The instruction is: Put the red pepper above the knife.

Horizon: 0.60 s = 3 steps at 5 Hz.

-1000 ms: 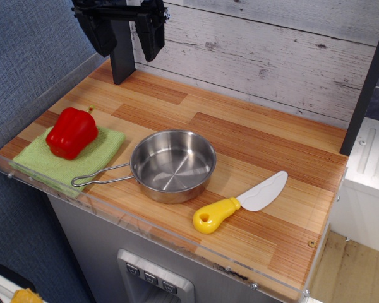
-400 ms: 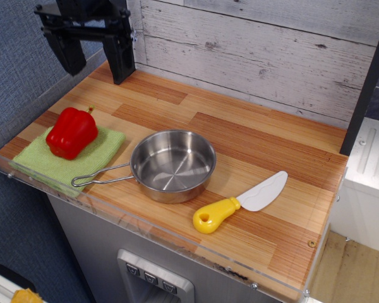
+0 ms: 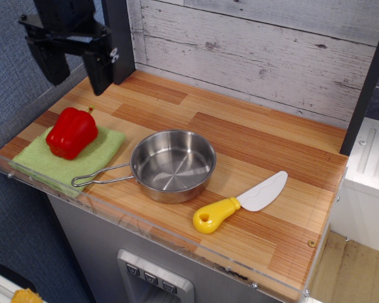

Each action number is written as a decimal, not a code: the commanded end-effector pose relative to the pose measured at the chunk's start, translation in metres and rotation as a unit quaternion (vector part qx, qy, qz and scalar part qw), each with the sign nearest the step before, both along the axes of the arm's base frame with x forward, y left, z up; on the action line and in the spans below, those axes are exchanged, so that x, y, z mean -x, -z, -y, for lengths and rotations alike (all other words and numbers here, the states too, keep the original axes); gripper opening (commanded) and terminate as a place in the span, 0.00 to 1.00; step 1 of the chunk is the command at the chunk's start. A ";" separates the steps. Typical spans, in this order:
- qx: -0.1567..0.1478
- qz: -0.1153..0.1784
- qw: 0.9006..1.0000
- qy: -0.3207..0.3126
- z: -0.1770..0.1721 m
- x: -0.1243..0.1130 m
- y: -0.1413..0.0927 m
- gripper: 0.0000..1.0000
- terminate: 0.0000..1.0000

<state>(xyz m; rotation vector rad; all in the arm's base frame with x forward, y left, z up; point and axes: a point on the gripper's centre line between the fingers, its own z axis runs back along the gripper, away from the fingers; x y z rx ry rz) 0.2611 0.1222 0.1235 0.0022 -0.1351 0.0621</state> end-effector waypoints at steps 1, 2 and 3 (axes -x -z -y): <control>-0.003 -0.029 0.999 0.014 -0.029 0.005 0.033 1.00 0.00; 0.000 -0.038 0.999 0.017 -0.047 0.009 0.044 1.00 0.00; -0.011 -0.040 0.999 0.017 -0.066 0.015 0.047 1.00 0.00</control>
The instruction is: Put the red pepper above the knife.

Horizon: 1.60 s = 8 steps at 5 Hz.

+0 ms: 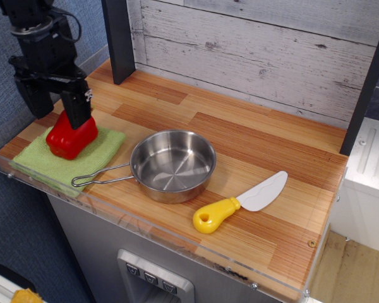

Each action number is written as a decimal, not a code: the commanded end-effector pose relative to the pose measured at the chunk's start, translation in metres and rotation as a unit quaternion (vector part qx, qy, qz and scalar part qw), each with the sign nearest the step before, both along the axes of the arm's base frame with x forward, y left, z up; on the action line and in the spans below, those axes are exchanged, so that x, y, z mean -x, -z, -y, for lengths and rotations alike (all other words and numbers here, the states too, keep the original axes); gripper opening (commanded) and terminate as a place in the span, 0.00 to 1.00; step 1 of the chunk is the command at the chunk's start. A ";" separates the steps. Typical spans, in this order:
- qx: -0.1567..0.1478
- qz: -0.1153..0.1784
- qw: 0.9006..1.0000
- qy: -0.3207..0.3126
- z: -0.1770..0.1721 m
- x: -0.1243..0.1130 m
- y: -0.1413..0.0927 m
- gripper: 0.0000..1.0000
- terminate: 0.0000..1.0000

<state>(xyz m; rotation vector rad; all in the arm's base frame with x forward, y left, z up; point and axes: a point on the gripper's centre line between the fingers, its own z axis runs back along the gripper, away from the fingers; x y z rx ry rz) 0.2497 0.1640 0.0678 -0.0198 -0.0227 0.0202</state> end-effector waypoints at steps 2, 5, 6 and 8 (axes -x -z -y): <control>-0.006 0.001 1.000 0.006 -0.017 0.010 0.015 1.00 0.00; -0.020 0.041 0.999 -0.010 -0.004 -0.014 -0.015 1.00 0.00; -0.014 0.037 0.999 -0.012 0.000 -0.014 -0.009 1.00 0.00; 0.004 0.027 0.999 -0.019 0.014 -0.014 0.007 1.00 0.00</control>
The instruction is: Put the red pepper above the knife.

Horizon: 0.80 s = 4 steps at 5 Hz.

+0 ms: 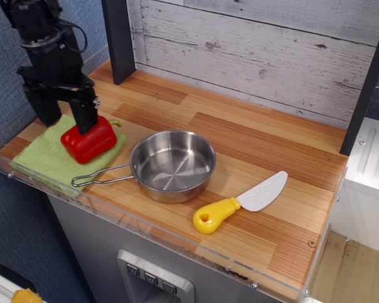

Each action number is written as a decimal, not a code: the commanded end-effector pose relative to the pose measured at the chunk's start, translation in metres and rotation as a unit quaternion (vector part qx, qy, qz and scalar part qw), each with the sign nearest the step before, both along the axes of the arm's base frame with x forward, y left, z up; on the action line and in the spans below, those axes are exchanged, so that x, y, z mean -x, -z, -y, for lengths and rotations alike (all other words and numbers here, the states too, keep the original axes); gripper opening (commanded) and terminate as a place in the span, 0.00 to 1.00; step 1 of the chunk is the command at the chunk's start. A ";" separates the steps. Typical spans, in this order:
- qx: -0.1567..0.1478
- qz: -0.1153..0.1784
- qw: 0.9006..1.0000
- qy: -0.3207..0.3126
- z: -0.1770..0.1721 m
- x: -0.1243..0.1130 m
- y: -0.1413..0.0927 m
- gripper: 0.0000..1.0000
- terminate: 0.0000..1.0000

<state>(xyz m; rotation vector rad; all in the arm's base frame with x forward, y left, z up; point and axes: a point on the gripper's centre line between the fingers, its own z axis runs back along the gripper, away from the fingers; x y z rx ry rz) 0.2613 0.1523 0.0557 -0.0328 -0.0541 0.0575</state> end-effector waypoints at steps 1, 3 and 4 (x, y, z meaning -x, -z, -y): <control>-0.001 0.005 1.000 -0.007 0.006 -0.002 0.003 1.00 0.00; -0.003 0.002 1.000 -0.016 0.014 -0.006 0.014 1.00 0.00; -0.003 -0.005 1.000 -0.018 0.013 -0.005 0.019 1.00 0.00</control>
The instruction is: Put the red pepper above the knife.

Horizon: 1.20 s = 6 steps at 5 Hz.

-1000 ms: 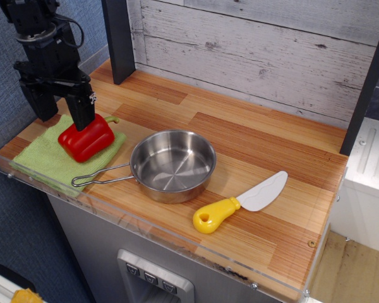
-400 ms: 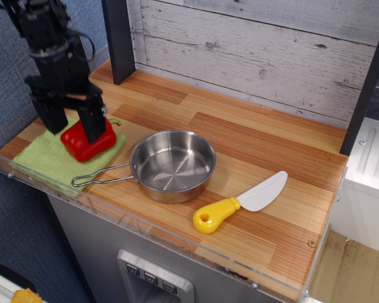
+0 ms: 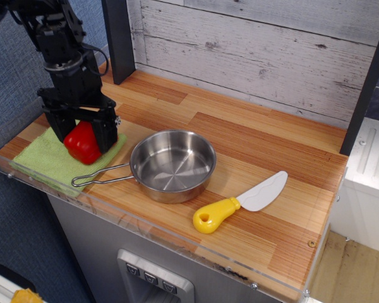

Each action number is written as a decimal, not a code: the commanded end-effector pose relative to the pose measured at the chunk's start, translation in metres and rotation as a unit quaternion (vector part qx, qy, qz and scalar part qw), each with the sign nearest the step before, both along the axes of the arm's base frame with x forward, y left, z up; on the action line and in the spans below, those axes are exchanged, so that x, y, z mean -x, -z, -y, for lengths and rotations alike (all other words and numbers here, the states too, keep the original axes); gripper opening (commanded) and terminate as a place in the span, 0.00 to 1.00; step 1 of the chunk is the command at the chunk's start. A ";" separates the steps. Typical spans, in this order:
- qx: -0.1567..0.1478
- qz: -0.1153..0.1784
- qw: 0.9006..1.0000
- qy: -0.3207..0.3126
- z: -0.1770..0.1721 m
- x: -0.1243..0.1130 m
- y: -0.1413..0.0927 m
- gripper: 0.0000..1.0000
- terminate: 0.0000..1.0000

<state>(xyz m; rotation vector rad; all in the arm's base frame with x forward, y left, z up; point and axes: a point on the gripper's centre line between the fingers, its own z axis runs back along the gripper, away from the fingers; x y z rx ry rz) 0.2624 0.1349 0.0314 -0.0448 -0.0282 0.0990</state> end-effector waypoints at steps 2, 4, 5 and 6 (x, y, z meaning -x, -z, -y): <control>-0.015 0.034 0.999 -0.018 -0.004 -0.004 -0.020 0.00 0.00; -0.090 0.111 0.983 -0.115 0.013 -0.008 -0.097 0.00 0.00; -0.070 0.124 0.983 -0.114 0.054 -0.028 -0.115 0.00 0.00; -0.037 0.109 0.991 -0.061 0.104 -0.048 -0.100 0.00 0.00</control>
